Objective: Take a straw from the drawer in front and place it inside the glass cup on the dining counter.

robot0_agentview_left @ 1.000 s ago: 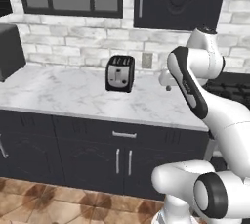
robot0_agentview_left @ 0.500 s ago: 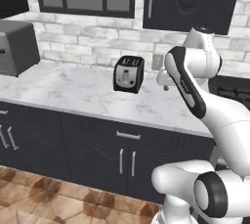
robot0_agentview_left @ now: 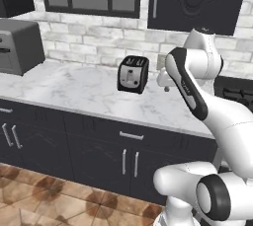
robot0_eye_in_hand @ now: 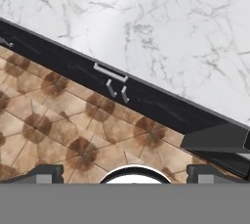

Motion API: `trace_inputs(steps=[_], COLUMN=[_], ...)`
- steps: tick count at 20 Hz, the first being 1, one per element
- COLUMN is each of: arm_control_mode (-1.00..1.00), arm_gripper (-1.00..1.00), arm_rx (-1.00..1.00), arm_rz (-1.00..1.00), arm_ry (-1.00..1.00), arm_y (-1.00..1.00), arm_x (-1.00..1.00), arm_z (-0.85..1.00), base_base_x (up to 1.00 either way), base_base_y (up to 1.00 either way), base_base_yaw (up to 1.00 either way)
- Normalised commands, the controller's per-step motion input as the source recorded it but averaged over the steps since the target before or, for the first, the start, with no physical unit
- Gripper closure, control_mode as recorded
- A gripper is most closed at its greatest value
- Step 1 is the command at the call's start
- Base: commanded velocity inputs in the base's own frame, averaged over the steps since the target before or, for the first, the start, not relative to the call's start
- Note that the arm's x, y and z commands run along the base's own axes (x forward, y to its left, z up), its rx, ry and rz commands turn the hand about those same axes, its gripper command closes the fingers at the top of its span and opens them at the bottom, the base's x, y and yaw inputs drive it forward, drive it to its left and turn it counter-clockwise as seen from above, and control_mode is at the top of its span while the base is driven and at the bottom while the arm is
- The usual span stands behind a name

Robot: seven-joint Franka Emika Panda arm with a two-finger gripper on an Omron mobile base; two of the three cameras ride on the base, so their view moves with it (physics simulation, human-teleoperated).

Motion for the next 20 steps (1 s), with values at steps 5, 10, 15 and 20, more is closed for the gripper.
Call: trace_inputs(steps=[5,10,15,20], arm_control_mode=[-1.00,-1.00,-1.00,-1.00], arm_gripper=[-1.00,-1.00,-1.00,-1.00], arm_rx=[0.00,0.00,-0.09,-0.15], arm_rz=[0.00,0.00,0.01,0.00], arm_ry=[0.00,0.00,0.00,0.00], arm_y=[0.00,0.20,0.73,0.82], arm_x=[-0.04,-0.33,-0.43,-0.27], arm_z=[0.00,-0.04,-0.09,-0.14], base_base_x=[-0.13,0.00,0.00,0.00], base_base_y=[0.00,0.00,0.00,0.00], base_base_yaw=[0.00,0.00,0.00,0.00])
